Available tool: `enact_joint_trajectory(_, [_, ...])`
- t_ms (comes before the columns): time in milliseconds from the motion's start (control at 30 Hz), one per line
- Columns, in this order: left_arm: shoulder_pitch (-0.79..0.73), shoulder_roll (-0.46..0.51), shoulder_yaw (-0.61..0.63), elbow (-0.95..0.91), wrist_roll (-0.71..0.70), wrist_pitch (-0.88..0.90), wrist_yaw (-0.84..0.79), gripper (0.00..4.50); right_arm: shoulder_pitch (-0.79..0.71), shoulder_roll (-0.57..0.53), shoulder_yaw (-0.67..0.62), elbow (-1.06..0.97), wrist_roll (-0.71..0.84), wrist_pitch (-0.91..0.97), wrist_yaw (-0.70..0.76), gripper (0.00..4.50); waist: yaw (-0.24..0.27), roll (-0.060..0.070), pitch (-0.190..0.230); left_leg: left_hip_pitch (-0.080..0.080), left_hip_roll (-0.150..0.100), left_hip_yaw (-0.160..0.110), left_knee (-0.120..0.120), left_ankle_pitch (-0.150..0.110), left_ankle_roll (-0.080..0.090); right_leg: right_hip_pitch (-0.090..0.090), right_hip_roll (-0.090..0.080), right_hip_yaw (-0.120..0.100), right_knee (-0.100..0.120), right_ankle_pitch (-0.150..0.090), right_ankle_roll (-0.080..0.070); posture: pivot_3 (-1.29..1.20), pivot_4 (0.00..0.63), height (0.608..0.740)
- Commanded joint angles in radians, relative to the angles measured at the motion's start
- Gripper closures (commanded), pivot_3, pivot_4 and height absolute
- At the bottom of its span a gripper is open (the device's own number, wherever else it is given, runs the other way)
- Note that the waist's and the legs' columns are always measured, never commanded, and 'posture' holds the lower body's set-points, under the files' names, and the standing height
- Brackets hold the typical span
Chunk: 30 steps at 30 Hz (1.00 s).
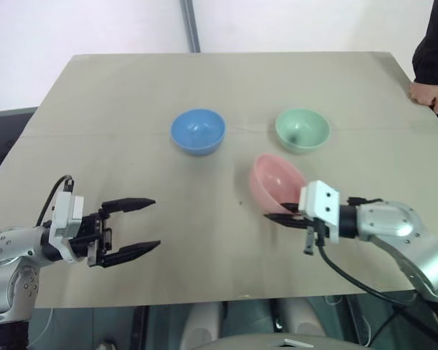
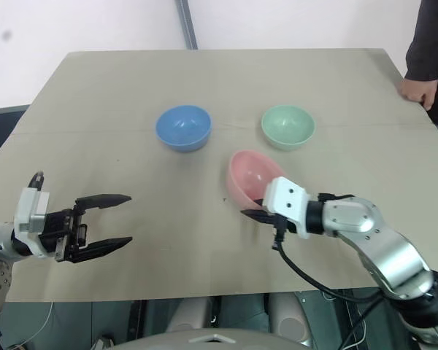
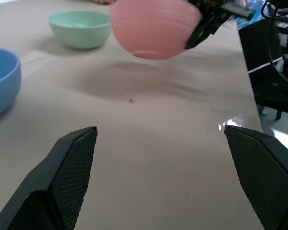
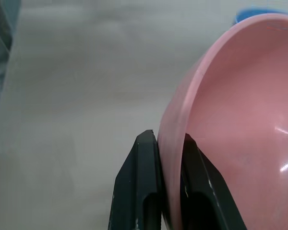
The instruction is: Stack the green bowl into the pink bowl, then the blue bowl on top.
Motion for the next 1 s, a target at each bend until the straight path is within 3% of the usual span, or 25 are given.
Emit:
enact_joint_trajectory(33, [0.023,0.008,0.037,-0.049,-0.010,-0.009,0.012,0.00,-0.080,0.036,0.067,0.087,-0.067,-0.068,0.041,4.47,0.002,0.000,0.000,0.000,0.000,0.000,0.000,0.000,0.000,0.000,0.000,0.000,0.000,0.000,0.000,0.00,0.150,0.740])
enact_joint_trajectory(300, [0.047,0.017,0.066,-0.108,-0.029,0.016,0.048,0.00,-0.135,0.108,0.114,0.211,-0.023,-0.096,0.185,4.47,0.003,0.000,0.000,-0.002,0.000,-0.002,0.000,0.000,0.000,-0.001,-0.001,-0.002,-0.001,0.000,0.000,0.00,0.150,0.740])
enact_joint_trajectory(500, [0.054,0.018,0.072,-0.138,-0.035,0.036,0.069,0.00,-0.136,0.167,0.099,0.243,-0.032,-0.112,0.185,1.82,0.002,0.000,0.000,-0.002,0.000,-0.002,0.000,0.000,0.000,0.000,-0.001,-0.002,0.000,0.000,0.000,0.00,0.150,0.740])
enact_joint_trajectory(567, [0.049,0.018,0.068,-0.145,-0.038,0.043,0.076,0.00,-0.149,0.180,0.034,0.210,0.028,-0.062,0.168,1.02,0.002,0.000,0.000,-0.001,0.000,-0.002,0.000,0.000,0.000,-0.001,-0.001,-0.002,0.000,0.000,0.000,0.00,0.150,0.740])
enact_joint_trajectory(700, [0.023,0.017,0.045,-0.162,-0.057,0.067,0.089,0.00,-0.191,0.182,-0.159,0.111,0.247,0.110,0.112,1.02,0.003,0.000,0.000,-0.002,0.000,-0.002,0.000,0.000,0.000,-0.001,-0.001,-0.002,0.000,0.000,0.000,0.00,0.150,0.740])
enact_joint_trajectory(800, [-0.006,0.012,0.033,-0.178,-0.086,0.100,0.108,0.00,-0.232,0.163,-0.248,0.098,0.292,0.172,0.054,1.02,0.003,0.000,0.000,-0.002,0.000,-0.003,0.000,0.000,0.000,0.000,-0.001,-0.002,0.000,0.000,0.000,0.00,0.150,0.740])
enact_joint_trajectory(900, [-0.040,-0.003,0.011,-0.204,-0.115,0.141,0.142,0.00,-0.261,0.099,-0.264,0.186,0.172,0.136,-0.003,1.02,0.003,0.001,0.000,-0.002,0.000,-0.003,0.000,0.000,0.000,0.000,-0.001,-0.003,0.000,0.000,0.000,0.00,0.150,0.740])
enact_joint_trajectory(1000, [-0.074,-0.024,-0.018,-0.229,-0.123,0.167,0.192,0.00,-0.273,0.028,-0.186,0.368,-0.019,0.006,-0.024,1.02,0.003,0.000,0.000,-0.001,-0.001,-0.002,0.000,0.000,0.000,0.000,-0.001,-0.002,0.000,0.000,0.000,0.00,0.150,0.740])
